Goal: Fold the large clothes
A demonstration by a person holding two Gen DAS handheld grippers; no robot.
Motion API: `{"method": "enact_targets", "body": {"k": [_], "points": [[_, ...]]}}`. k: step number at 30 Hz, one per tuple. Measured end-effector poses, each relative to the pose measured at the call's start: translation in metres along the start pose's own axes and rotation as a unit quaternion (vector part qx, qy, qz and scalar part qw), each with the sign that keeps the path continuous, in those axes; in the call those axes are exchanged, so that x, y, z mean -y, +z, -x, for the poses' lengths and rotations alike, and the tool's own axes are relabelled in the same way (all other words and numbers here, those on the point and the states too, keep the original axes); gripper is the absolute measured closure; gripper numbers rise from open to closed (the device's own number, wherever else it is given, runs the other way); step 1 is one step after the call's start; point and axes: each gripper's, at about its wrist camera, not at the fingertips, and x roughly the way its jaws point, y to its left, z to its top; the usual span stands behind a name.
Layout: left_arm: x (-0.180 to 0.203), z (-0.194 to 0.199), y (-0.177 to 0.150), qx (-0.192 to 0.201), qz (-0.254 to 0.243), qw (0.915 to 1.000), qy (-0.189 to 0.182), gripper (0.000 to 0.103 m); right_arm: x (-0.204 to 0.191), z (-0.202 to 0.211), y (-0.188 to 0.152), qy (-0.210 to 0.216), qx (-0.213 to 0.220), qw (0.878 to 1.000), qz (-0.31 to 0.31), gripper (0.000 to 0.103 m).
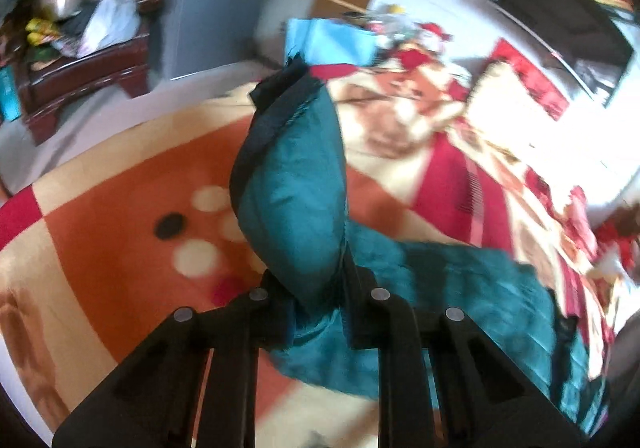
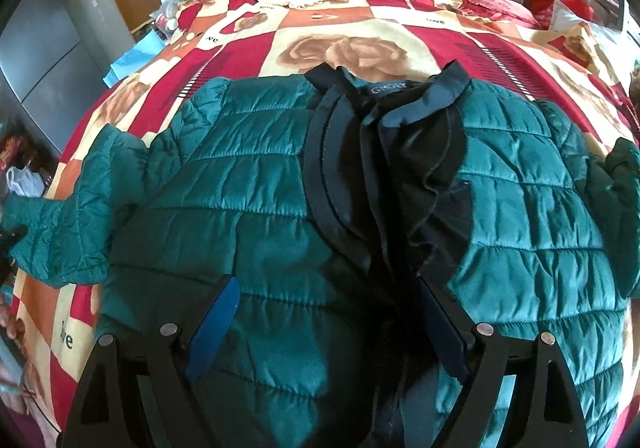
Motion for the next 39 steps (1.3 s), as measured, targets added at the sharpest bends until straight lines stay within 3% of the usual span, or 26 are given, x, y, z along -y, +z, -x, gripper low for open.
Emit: {"method": "enact_targets", "body": {"k": [8,17,39], "points": [[0.081,0.041,-0.033,-0.007,-0.073,0.9956,-0.058,0.087,0.024,0.026,-0.009,0.000,0.016,1.000,-0.022,0.017],[0.144,0.062,-0.067,-0.029,-0.118,0.9870,-0.105,0.087,0.055,0.041,-0.021,-0.007,0.017,0.999,-0.044,0.017],[0.279,0.070,-0.138,-0.081,-0.210,0.9577,-0.180,0.087,0.125,0.064,-0.038,-0.013,0.026,0.994,-0.103,0.017]]}}
